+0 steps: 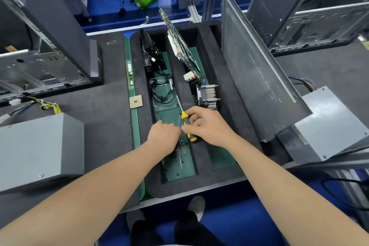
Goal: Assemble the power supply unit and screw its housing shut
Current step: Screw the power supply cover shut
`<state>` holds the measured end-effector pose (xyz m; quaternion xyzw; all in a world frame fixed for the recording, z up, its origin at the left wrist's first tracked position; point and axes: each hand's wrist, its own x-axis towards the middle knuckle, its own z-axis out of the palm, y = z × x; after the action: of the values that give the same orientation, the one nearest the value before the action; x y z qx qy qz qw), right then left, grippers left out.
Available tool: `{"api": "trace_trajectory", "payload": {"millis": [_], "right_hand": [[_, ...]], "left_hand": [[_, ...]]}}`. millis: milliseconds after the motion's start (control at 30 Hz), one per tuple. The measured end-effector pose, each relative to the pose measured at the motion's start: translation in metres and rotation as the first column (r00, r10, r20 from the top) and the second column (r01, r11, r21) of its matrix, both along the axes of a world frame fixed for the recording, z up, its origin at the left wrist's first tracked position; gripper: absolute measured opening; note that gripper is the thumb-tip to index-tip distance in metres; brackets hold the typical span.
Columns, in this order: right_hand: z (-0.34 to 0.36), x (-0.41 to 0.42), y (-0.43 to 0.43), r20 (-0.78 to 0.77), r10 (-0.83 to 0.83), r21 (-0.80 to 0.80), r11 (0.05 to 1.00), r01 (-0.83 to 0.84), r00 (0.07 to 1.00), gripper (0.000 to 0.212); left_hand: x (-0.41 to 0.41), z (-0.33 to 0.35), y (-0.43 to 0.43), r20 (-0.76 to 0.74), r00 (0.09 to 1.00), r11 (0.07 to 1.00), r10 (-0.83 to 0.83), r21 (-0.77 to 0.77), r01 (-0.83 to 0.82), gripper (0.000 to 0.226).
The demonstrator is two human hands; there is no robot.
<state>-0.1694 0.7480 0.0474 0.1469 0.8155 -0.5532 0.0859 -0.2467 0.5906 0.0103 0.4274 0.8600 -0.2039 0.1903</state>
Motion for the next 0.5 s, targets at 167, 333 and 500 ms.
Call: {"api": "trace_trajectory", "payload": {"millis": [167,333,500], "right_hand": [[0.001,-0.001,0.0,0.013,-0.007,-0.006,1.0,0.007,1.0,0.031],[0.003,0.0,-0.001,0.022,-0.019,-0.007,1.0,0.019,1.0,0.03],[0.006,0.001,-0.003,0.031,-0.037,-0.013,0.999,0.038,0.999,0.029]], "left_hand": [[-0.007,0.003,-0.002,0.128,0.991,0.999,0.032,0.003,-0.032,0.011],[-0.03,0.021,-0.002,0.356,0.93,0.973,0.088,0.171,-0.158,0.017],[-0.036,0.027,-0.005,0.455,0.888,0.944,0.072,0.257,-0.208,0.017]]}}
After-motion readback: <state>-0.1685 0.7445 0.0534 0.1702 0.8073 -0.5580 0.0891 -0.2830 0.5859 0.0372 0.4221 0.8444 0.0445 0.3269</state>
